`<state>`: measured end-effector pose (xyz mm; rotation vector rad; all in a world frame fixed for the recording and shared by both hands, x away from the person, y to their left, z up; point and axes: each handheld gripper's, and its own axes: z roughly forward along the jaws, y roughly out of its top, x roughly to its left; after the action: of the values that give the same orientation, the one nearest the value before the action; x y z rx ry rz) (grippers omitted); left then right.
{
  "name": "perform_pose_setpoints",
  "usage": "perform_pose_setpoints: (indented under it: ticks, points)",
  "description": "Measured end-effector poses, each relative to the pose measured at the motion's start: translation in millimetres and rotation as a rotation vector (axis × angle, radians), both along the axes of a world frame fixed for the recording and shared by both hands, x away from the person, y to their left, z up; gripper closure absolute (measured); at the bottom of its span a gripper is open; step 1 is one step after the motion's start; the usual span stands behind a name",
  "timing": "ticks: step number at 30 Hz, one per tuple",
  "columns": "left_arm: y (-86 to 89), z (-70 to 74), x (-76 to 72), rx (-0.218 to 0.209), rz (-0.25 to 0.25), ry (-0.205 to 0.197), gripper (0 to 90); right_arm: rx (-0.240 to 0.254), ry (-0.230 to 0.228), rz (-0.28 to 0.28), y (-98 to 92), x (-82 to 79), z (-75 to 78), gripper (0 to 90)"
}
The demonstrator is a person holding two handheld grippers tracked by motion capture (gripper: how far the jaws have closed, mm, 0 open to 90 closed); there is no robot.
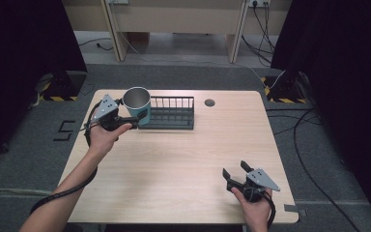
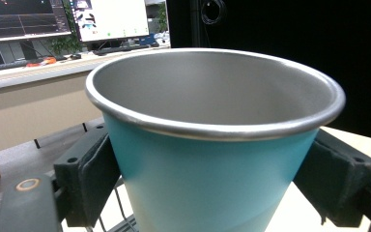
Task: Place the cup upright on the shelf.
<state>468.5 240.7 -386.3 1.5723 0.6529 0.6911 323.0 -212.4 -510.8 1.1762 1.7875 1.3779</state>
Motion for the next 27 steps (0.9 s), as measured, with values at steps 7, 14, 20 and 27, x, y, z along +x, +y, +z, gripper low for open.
perform_pose_setpoints:
  ticks: [7, 14, 20, 27]
  points:
    - [-4.4, -0.6, 6.0, 0.001, 0.006, 0.004, 15.2, 0.008, 0.005, -0.001, 0.3, -0.5, 0.1, 22.2]
    - [-8.6, -0.2, 12.0, -0.002, 0.013, 0.007, 15.2, 0.008, 0.005, 0.000, 0.3, -0.4, -0.1, 22.3]
    - [-12.1, 2.5, 15.5, -0.001, 0.017, 0.002, 15.2, 0.006, 0.006, 0.000, 0.2, -0.4, -0.2, 22.4]
    - [-15.7, 2.8, 20.1, -0.004, 0.024, 0.004, 15.2, 0.008, 0.005, 0.001, 0.2, -0.5, -0.2, 22.4]
